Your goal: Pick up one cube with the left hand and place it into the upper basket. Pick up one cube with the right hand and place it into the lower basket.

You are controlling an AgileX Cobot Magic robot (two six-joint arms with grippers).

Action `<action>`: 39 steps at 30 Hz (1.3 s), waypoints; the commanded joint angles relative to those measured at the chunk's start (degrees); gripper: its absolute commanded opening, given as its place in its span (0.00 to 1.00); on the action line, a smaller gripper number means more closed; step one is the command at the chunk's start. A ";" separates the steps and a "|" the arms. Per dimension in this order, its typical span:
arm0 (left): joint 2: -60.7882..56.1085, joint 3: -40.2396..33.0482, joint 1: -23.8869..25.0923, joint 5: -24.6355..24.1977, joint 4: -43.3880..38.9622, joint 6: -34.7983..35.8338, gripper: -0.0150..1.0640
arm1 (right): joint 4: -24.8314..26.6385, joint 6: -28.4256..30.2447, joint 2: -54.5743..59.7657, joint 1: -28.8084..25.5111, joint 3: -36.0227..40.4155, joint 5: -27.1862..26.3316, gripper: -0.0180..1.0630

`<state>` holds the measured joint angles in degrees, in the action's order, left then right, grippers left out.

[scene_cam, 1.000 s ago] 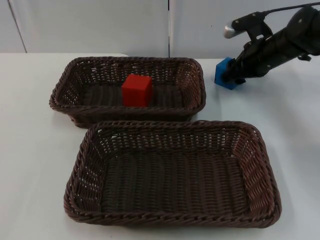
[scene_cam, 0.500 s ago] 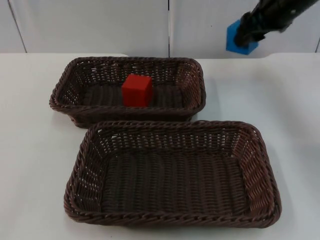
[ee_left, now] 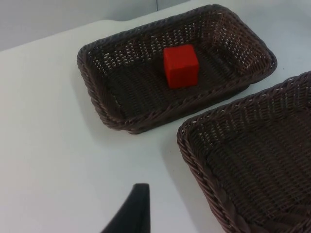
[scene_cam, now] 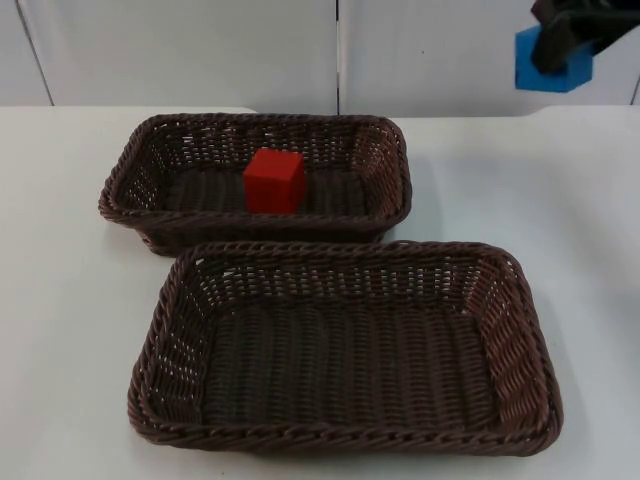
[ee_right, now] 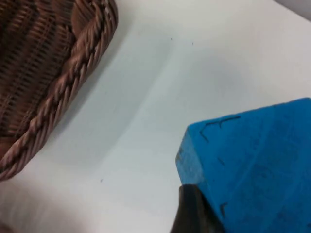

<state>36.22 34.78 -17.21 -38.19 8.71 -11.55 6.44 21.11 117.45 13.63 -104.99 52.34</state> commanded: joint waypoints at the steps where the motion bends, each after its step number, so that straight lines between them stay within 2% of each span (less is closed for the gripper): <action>1: -0.24 -0.22 -0.08 0.10 -0.35 0.02 0.93 | -0.11 -0.96 -6.47 0.08 7.10 -3.75 0.02; 2: -0.24 -0.22 -0.08 0.10 -0.35 0.02 0.93 | -0.11 -0.96 -6.47 0.08 7.10 -3.75 0.02; 5: -0.24 -0.22 -0.08 0.10 -0.35 0.02 0.93 | -0.11 -2.27 -12.97 0.08 15.63 -7.69 0.02; 11: -0.24 -0.22 -0.08 0.01 -0.35 0.02 0.93 | -0.11 -4.19 -20.32 0.08 24.66 -9.45 0.02; 27: -0.24 -0.22 -0.08 -0.22 0.02 0.02 0.93 | 0.26 -7.25 -32.55 0.19 37.04 -11.10 0.02; 39: -0.24 -0.22 -0.08 -0.22 0.21 0.02 0.93 | 1.26 -8.44 -34.27 0.19 43.17 -13.31 0.02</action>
<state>36.22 34.78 -17.21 -38.34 8.58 -11.55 7.15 12.82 83.92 13.63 -62.00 40.12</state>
